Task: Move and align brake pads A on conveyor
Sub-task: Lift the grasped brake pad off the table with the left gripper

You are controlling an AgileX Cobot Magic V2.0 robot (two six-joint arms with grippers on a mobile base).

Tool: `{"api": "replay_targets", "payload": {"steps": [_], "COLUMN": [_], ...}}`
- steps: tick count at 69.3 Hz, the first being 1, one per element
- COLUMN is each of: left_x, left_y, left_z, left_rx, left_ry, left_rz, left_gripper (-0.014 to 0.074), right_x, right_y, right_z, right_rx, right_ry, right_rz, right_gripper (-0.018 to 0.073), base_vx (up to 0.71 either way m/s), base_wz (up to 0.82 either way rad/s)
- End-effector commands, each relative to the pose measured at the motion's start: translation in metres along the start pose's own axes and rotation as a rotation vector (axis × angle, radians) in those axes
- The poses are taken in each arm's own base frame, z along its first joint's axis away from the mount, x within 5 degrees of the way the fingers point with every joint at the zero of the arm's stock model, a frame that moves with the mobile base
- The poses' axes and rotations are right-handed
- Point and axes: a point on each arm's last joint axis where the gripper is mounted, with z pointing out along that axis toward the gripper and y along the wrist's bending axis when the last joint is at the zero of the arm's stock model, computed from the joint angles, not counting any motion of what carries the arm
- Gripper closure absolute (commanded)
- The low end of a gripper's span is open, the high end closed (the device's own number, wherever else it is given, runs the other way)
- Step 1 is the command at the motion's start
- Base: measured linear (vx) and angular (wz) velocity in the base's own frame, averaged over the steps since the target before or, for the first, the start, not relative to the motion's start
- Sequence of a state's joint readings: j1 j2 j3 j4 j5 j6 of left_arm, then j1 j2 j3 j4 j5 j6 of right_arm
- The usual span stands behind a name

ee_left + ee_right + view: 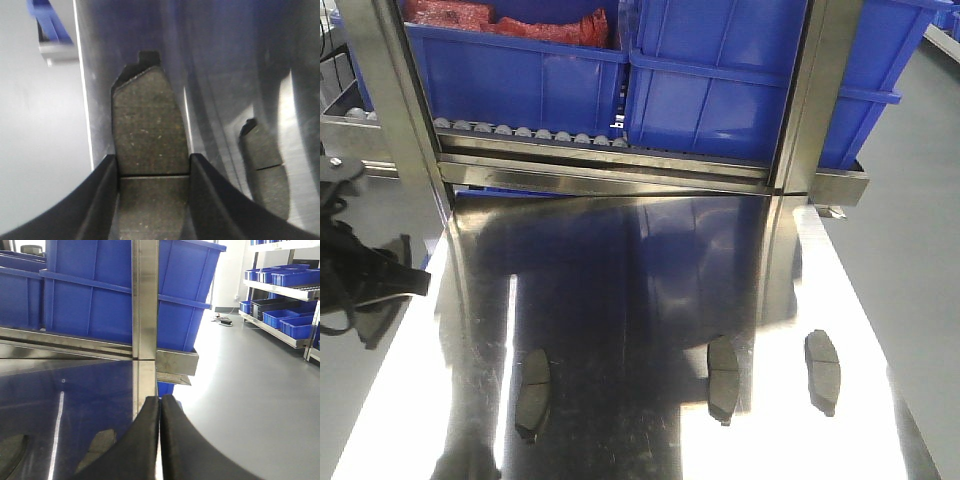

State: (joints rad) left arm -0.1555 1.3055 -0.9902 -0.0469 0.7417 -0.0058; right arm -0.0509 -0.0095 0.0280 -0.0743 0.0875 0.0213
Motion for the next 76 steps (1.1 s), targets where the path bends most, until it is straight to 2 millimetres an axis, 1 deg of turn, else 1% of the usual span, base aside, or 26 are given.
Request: {"api": "replay_targets", "payload": {"steps": [1, 6, 16, 27, 37, 42, 54, 76], "left_x": [-0.009, -0.001, 0.027, 0.064, 0.091, 0.104, 0.118, 0.119], "left_y": [-0.002, -0.002, 0.000, 0.002, 0.004, 0.004, 0.005, 0.005], "left_z": [-0.039, -0.051, -0.065, -0.070, -0.072, -0.071, -0.068, -0.066], "left_rx": [0.010, 0.011, 0.013, 0.020, 0.033, 0.033, 0.030, 0.030], "left_ry": [-0.231, -0.332, -0.511, -0.668, -0.821, -0.846, -0.824, -0.803], "left_rz": [0.003, 0.003, 0.000, -0.015, -0.044, -0.045, -0.037, -0.037], "left_gripper": [0.0603, 0.0603, 0.0603, 0.0603, 0.0603, 0.0603, 0.0603, 0.0602], "right_x": [-0.004, -0.004, -0.004, -0.004, -0.003, -0.003, -0.003, -0.003], "right_y": [0.000, 0.000, 0.000, 0.000, 0.000, 0.000, 0.000, 0.000], "right_z": [-0.001, -0.001, -0.001, -0.001, -0.001, -0.001, -0.001, -0.001], "right_rx": [0.006, 0.006, 0.006, 0.006, 0.006, 0.006, 0.006, 0.006], "right_ry": [-0.075, -0.075, -0.075, -0.075, -0.074, -0.074, -0.074, -0.074], "right_rz": [-0.012, -0.012, -0.012, -0.012, -0.012, -0.012, -0.012, -0.012], "right_gripper": [0.0571, 0.0571, 0.0571, 0.0571, 0.0571, 0.0571, 0.0571, 0.0571], "base_vx": [0.00, 0.00, 0.00, 0.00, 0.00, 0.00, 0.00, 0.00], "base_wz": [0.00, 0.00, 0.00, 0.00, 0.00, 0.00, 0.00, 0.00]}}
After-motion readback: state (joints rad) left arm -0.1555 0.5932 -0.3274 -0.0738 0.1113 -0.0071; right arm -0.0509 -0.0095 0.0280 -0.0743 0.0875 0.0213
